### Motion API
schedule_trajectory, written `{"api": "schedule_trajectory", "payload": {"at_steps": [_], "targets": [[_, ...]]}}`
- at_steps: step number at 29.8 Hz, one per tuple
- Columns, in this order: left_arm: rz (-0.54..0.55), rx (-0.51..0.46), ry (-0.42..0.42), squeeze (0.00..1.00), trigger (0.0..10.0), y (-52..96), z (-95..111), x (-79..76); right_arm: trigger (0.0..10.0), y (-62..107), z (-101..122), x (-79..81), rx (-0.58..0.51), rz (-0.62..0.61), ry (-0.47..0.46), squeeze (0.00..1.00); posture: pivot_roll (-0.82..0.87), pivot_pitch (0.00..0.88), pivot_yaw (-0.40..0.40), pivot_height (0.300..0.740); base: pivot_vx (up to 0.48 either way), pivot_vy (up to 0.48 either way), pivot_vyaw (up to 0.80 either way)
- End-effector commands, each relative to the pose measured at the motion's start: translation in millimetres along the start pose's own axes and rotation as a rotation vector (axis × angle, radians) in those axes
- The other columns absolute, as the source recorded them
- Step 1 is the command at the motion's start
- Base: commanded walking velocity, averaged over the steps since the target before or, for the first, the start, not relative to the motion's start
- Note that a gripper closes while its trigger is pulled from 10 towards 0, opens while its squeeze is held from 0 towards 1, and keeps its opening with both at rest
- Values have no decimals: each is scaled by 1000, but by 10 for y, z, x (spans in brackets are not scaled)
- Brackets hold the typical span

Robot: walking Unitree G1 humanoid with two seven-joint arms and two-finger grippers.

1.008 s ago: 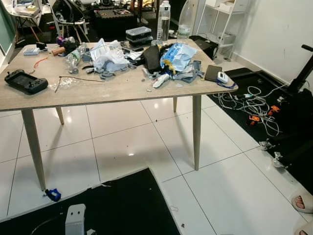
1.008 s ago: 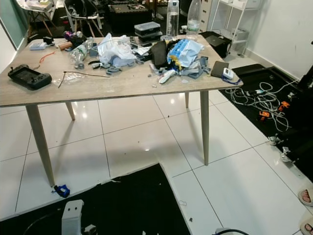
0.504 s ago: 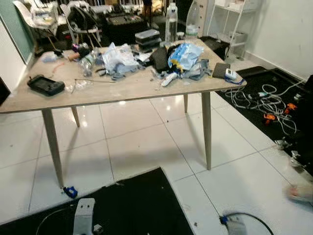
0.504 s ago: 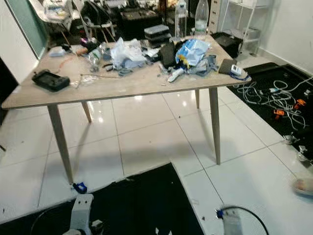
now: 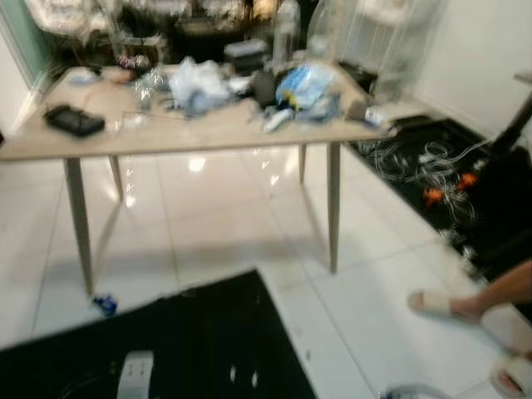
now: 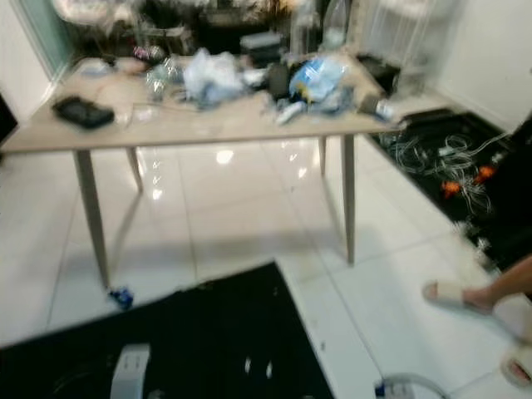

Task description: Picking trash to rubbish bin

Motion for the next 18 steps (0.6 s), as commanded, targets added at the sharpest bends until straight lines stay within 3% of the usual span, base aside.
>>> {"api": "schedule_trajectory", "payload": {"at_steps": [1, 10, 18], "targets": [[-13, 0, -10, 0, 10000, -11, -8, -62, 10000, -21, 301, -19, -65, 0, 33, 0, 29, 0, 5, 740, -319, 0, 0], [-2, -21, -10, 0, 10000, -14, 96, -21, 10000, -33, 468, 203, -90, 38, 101, 0, 33, 0, 24, 740, -319, 0, 0], [-17, -13, -45, 0, 10000, -20, 92, -57, 10000, -25, 236, 265, -43, 39, 96, 0, 25, 0, 40, 740, -319, 0, 0]]}}
Point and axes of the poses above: a point about 5 cm out from each wrist's last joint towards the gripper, its own y axis pointing back from the gripper into the wrist, its own z axis along the axis of the wrist's last joint, x = y × z, the point moved 6 cm from there along -y, pointing out of the wrist towards the gripper
